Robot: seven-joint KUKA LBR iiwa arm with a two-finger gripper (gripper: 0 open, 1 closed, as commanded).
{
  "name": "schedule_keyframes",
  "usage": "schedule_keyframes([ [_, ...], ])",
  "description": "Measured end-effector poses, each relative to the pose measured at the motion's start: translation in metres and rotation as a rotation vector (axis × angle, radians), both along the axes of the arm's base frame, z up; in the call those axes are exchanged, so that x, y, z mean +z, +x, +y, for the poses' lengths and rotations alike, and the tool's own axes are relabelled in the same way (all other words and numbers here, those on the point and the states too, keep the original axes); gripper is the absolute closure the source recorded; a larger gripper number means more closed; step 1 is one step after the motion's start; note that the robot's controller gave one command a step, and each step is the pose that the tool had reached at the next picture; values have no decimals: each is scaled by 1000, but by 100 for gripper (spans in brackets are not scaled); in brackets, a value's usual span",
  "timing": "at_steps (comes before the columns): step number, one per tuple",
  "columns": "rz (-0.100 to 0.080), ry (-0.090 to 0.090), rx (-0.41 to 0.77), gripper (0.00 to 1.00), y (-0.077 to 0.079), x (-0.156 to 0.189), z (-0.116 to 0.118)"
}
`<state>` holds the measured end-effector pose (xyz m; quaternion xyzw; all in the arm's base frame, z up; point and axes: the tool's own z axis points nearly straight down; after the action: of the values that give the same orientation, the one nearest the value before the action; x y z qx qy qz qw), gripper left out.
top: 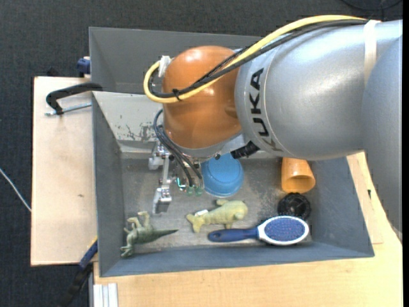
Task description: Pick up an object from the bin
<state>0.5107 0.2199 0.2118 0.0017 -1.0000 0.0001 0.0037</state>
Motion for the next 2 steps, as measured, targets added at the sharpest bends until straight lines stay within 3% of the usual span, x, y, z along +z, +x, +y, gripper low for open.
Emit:
schedule_keyframes([
  [1, -18, 5, 271, 0, 20, -94, 8],
  [2, -14, 5, 583, 0, 10, -139, -57],
])
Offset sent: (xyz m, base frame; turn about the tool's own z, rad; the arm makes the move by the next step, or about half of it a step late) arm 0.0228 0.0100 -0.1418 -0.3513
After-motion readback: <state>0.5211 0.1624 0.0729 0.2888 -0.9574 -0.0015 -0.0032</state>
